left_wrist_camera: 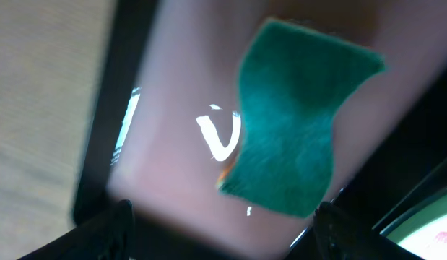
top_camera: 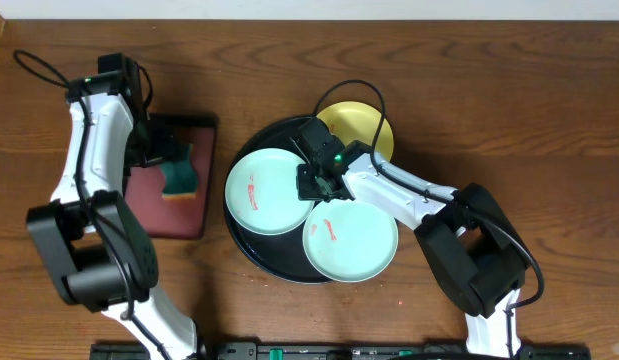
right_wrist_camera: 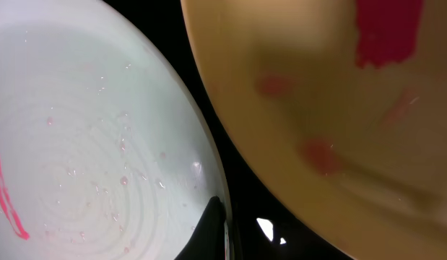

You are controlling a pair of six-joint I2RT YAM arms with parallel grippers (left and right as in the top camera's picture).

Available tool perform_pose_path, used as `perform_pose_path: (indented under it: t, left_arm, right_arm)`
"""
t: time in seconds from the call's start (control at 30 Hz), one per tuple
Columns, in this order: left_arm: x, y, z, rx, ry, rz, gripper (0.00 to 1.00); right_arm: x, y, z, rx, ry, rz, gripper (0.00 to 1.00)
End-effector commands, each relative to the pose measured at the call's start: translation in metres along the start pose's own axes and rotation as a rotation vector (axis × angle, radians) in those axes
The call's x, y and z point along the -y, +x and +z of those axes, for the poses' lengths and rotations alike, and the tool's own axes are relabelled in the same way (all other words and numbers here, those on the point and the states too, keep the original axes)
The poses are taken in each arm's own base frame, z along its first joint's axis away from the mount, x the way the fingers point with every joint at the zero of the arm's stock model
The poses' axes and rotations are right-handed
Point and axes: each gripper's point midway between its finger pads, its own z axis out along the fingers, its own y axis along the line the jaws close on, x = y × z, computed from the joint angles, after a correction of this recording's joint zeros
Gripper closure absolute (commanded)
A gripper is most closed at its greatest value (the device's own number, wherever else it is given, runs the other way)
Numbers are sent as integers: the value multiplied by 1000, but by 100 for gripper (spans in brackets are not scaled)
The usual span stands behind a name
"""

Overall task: Clean dirty plates on tray and stack at the side
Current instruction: 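Grasp the green sponge in the pink water with the left gripper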

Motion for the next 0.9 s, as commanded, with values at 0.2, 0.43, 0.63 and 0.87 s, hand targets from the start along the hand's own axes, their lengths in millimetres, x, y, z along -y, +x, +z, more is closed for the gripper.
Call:
perform_pose_path:
  t: [0.2, 0.43, 0.63, 0.87]
  left_arm:
    - [18, 0, 58, -104, 65, 85, 25]
    - [21, -6, 78, -108, 64, 71, 36]
    - [23, -9, 81, -100, 65, 63, 36]
    - [27, -8, 81, -103, 91, 62, 36]
  right_arm:
    - [-4, 12, 15, -47, -5, -16, 99]
    - [-4, 12, 15, -47, -6, -21, 99]
    - [-4, 12, 15, -47, -6, -20, 99]
    - [-4, 12, 15, -46, -6, -20, 99]
